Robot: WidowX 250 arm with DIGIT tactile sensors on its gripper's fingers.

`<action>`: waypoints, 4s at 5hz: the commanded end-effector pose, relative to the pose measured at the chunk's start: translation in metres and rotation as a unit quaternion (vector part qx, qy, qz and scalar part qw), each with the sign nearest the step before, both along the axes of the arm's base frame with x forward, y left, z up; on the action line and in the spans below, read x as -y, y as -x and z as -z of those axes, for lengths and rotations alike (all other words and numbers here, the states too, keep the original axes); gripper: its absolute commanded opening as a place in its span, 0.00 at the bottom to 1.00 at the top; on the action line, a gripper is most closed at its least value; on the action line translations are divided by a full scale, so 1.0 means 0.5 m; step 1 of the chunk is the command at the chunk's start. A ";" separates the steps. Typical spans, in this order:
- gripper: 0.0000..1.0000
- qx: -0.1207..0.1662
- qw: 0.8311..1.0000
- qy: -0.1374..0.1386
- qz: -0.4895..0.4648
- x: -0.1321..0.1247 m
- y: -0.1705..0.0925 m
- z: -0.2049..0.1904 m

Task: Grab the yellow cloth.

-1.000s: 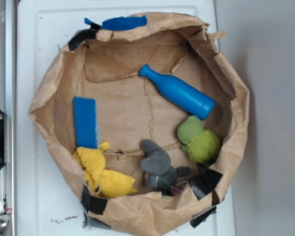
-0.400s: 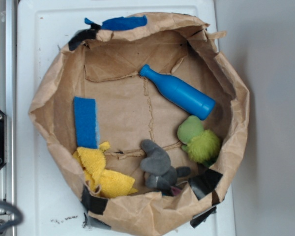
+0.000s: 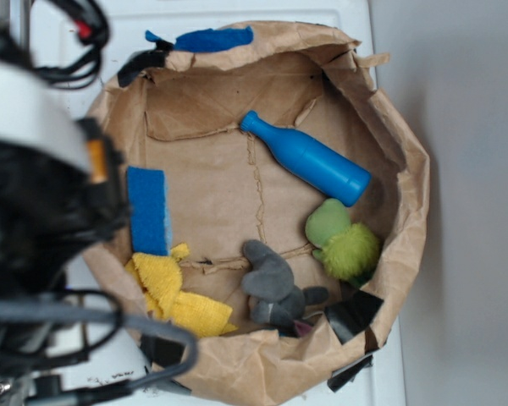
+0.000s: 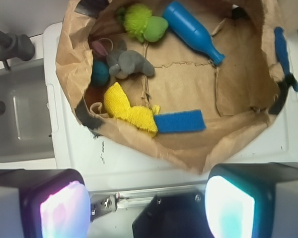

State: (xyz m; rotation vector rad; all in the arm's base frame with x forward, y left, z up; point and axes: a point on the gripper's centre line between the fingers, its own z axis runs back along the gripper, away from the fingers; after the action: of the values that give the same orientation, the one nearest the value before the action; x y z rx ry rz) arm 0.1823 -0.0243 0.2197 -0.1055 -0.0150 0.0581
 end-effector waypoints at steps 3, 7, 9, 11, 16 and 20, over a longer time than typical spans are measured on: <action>1.00 -0.149 0.963 0.074 -0.213 -0.006 -0.129 0.101; 1.00 -0.149 0.963 0.074 -0.213 -0.006 -0.129 0.101; 1.00 -0.133 0.967 0.041 -0.214 -0.036 -0.151 0.182; 1.00 -0.129 0.972 0.049 -0.191 -0.022 -0.100 0.211; 1.00 -0.121 0.979 0.063 -0.151 0.092 -0.071 0.293; 1.00 -0.131 0.985 0.051 -0.096 0.098 -0.033 0.381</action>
State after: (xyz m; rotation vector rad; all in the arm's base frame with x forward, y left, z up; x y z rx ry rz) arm 0.2018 -0.0677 0.0338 -0.2001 0.2569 0.3501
